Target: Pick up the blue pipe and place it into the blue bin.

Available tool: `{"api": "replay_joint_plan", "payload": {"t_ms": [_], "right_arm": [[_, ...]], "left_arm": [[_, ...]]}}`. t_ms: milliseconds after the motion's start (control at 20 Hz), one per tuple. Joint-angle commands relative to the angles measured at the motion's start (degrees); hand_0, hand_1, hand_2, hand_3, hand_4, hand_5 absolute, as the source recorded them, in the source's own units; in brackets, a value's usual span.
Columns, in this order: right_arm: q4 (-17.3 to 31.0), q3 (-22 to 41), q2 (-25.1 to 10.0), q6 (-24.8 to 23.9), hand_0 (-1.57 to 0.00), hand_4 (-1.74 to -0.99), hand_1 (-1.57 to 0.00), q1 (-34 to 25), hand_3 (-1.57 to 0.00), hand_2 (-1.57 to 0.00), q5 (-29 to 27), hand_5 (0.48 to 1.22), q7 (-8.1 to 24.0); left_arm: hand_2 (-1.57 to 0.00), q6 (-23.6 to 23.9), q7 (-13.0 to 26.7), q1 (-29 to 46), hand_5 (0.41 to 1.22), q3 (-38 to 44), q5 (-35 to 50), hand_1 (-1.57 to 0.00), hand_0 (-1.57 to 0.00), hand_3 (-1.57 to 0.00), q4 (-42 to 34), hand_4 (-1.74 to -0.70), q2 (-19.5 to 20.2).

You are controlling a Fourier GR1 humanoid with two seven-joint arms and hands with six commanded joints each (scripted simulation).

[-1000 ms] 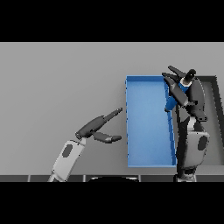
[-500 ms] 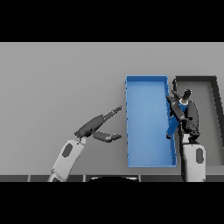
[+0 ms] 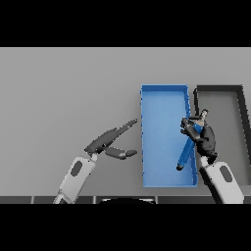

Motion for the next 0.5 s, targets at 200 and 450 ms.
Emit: {"api": "replay_joint_plan", "payload": {"t_ms": [200, 450], "right_arm": [[2.02, 4.52, -4.95, -3.11, -0.55, -1.339, -0.52, -1.39, -0.15, -0.50, -6.13, 1.108, 0.61], [4.56, 21.83, -19.04, -1.92, -0.18, -1.219, -0.17, -11.01, -0.05, -0.16, -10.39, 0.870, 0.62]], "left_arm": [[0.00, -0.09, 0.54, 0.18, 0.494, -0.03, 0.29, 0.00, 0.00, 0.00, -0.36, -0.93, -0.15], [0.00, 0.21, 1.12, 0.37, 0.495, -0.33, -0.13, 0.00, 0.00, 0.00, 0.29, -0.93, -0.73]]}}
